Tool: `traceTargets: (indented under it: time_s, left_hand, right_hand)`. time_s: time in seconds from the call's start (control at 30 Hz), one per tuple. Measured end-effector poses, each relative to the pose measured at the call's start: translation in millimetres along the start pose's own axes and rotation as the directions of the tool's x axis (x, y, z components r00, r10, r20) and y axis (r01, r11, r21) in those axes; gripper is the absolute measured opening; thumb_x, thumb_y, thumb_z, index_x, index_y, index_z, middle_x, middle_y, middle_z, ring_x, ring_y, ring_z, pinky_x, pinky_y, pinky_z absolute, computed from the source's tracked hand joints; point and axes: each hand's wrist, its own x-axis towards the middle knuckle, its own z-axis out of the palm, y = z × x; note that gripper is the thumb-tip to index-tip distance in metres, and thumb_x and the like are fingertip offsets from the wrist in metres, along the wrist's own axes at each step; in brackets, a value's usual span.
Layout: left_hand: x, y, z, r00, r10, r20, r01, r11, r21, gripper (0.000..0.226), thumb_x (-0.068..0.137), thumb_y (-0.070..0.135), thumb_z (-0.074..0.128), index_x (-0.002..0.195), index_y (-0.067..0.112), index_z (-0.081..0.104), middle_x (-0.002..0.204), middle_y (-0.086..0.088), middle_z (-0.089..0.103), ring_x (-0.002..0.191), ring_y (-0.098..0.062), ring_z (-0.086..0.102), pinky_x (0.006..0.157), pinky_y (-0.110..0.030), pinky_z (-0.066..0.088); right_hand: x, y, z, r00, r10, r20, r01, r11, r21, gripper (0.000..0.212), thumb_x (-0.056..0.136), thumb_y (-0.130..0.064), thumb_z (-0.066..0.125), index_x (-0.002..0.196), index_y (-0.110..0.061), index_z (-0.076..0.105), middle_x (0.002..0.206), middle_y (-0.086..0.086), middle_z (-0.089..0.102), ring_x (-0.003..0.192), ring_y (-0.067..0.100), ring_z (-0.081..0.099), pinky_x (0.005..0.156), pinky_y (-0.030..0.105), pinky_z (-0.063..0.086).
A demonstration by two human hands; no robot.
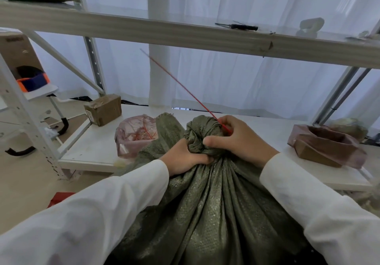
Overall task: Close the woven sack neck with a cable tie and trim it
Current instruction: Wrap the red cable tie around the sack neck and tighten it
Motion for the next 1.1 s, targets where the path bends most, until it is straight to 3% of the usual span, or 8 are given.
traceTargets:
  time_s: [0.1, 0.2, 0.3, 0.53, 0.67, 0.8, 1.0, 1.1]
  left_hand:
    - [-2.5, -1.6, 2.7, 1.000, -0.003, 0.010, 0.002, 0.998, 0.062, 0.023, 0.074, 0.017, 0.075, 0.091, 0.030, 0.066, 0.083, 0.018, 0.070, 0.084, 0.006, 0.064, 0.076, -0.009, 0.048]
    - [-3.9, -2.5, 6.5, 0.990, -0.017, -0.138, 0.060, 0.947, 0.314, 0.058, 0.058, 0.062, 0.074, 0.102, 0.028, 0.061, 0.090, 0.011, 0.066, 0.092, -0.010, 0.064, 0.089, -0.036, 0.051]
    - [-11.3, 12.6, 15.0, 0.962, 0.043, -0.268, 0.144, 0.756, 0.639, 0.052, 0.067, 0.061, 0.066, 0.103, 0.025, 0.057, 0.076, 0.009, 0.049, 0.086, -0.024, 0.059, 0.076, -0.033, 0.045]
    - [-13.2, 22.4, 22.1, 0.959, -0.110, -0.262, 0.284, 0.381, 0.880, 0.070, 0.080, 0.071, 0.036, 0.106, 0.010, 0.058, 0.111, -0.010, 0.063, 0.100, -0.032, 0.061, 0.073, -0.033, 0.040]
    - [-12.4, 18.4, 12.9, 0.976, -0.153, -0.153, 0.210, 0.506, 0.836, 0.067, 0.078, 0.073, 0.036, 0.115, 0.022, 0.056, 0.118, -0.009, 0.062, 0.107, -0.033, 0.058, 0.084, -0.035, 0.042]
    - [-13.8, 16.2, 0.1, 0.992, -0.125, -0.028, 0.106, 0.677, 0.728, 0.070, 0.068, 0.073, 0.037, 0.120, 0.030, 0.055, 0.120, -0.006, 0.063, 0.112, -0.030, 0.057, 0.095, -0.037, 0.044]
    - [-15.1, 19.8, 2.9, 1.000, 0.005, -0.012, 0.005, 0.737, 0.676, 0.030, 0.082, 0.051, 0.058, 0.084, 0.021, 0.060, 0.087, -0.016, 0.067, 0.084, -0.025, 0.063, 0.073, -0.033, 0.047]
    - [-14.0, 19.8, 4.1, 0.998, -0.039, -0.044, 0.059, 0.696, 0.716, 0.055, 0.081, 0.050, 0.060, 0.048, 0.017, 0.032, 0.044, -0.014, 0.036, 0.043, -0.026, 0.036, 0.044, -0.032, 0.026]
  right_hand:
    - [-0.6, -6.3, 4.8, 1.000, -0.005, -0.011, 0.003, 0.987, -0.158, 0.040, 0.070, -0.041, 0.077, 0.098, -0.020, 0.057, 0.080, -0.015, 0.061, 0.065, -0.008, 0.055, 0.058, -0.002, 0.037]
    - [0.4, -6.3, 13.3, 0.995, -0.027, -0.092, 0.003, 0.968, -0.250, 0.041, 0.071, -0.043, 0.071, 0.098, -0.018, 0.054, 0.084, -0.009, 0.060, 0.078, 0.008, 0.058, 0.063, 0.013, 0.040]
    - [2.0, -1.9, 23.4, 0.984, -0.016, -0.179, -0.035, 0.960, -0.277, 0.045, 0.068, -0.046, 0.069, 0.097, -0.017, 0.049, 0.091, -0.001, 0.061, 0.086, 0.022, 0.057, 0.073, 0.033, 0.044]
    - [0.3, -1.8, 36.3, 0.957, -0.049, -0.287, -0.053, 0.941, -0.335, 0.041, 0.069, -0.049, 0.064, 0.084, -0.020, 0.040, 0.074, -0.007, 0.049, 0.079, 0.026, 0.052, 0.068, 0.032, 0.035]
    - [-2.5, -4.3, 27.7, 0.968, -0.068, -0.241, 0.010, 0.973, -0.233, 0.043, 0.068, -0.047, 0.072, 0.080, -0.014, 0.047, 0.067, -0.008, 0.050, 0.065, 0.014, 0.049, 0.063, 0.029, 0.035]
    - [-7.7, -5.6, 4.5, 0.999, -0.035, -0.013, 0.037, 0.947, 0.318, 0.042, 0.066, -0.040, 0.075, 0.061, -0.011, 0.045, 0.043, -0.011, 0.044, 0.036, 0.000, 0.040, 0.040, 0.012, 0.032]
    - [1.4, 11.2, -3.1, 0.991, -0.111, 0.073, 0.107, 0.992, 0.062, 0.056, 0.044, -0.051, 0.076, 0.090, -0.029, 0.055, 0.090, -0.009, 0.066, 0.083, 0.005, 0.063, 0.078, 0.019, 0.047]
    - [-1.4, 2.6, 0.8, 0.971, -0.162, 0.176, 0.177, 0.982, -0.073, 0.046, 0.046, -0.050, 0.076, 0.088, -0.041, 0.058, 0.083, -0.023, 0.068, 0.083, -0.012, 0.061, 0.075, 0.007, 0.044]
